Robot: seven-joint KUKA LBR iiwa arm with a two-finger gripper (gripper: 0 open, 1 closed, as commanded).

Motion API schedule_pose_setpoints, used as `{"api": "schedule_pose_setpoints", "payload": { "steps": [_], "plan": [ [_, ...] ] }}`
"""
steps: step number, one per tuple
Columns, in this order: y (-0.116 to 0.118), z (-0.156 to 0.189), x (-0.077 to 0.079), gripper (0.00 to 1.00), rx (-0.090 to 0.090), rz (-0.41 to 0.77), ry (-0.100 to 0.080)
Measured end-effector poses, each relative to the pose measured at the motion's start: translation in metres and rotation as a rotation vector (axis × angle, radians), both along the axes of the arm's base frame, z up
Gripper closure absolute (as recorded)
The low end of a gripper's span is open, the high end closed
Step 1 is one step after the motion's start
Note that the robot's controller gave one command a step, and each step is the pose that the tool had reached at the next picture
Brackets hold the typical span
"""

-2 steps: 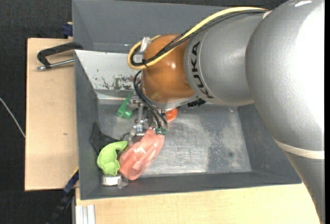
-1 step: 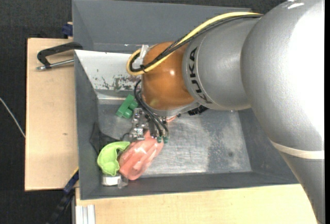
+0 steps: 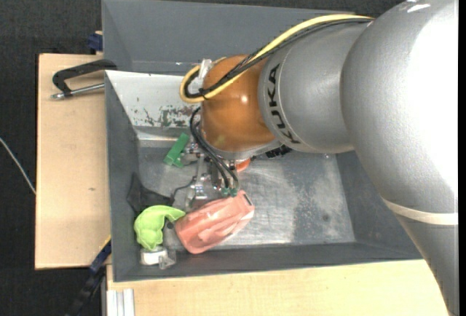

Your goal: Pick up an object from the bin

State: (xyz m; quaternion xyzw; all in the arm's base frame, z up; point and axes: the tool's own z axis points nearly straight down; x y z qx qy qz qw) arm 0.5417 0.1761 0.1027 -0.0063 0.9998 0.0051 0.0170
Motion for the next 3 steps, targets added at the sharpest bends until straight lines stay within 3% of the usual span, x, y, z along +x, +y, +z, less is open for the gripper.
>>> {"api": "schedule_pose_setpoints", "payload": {
  "steps": [1, 2, 3],
  "plan": [
    [0.000, 0.000, 0.000, 0.00, 0.000, -0.001, 0.001],
    [0.002, -0.004, -0.007, 0.00, 0.003, 0.064, -0.019],
    [0.000, -0.011, -0.016, 1.00, -0.009, 0.097, 0.028]
  ]
}}
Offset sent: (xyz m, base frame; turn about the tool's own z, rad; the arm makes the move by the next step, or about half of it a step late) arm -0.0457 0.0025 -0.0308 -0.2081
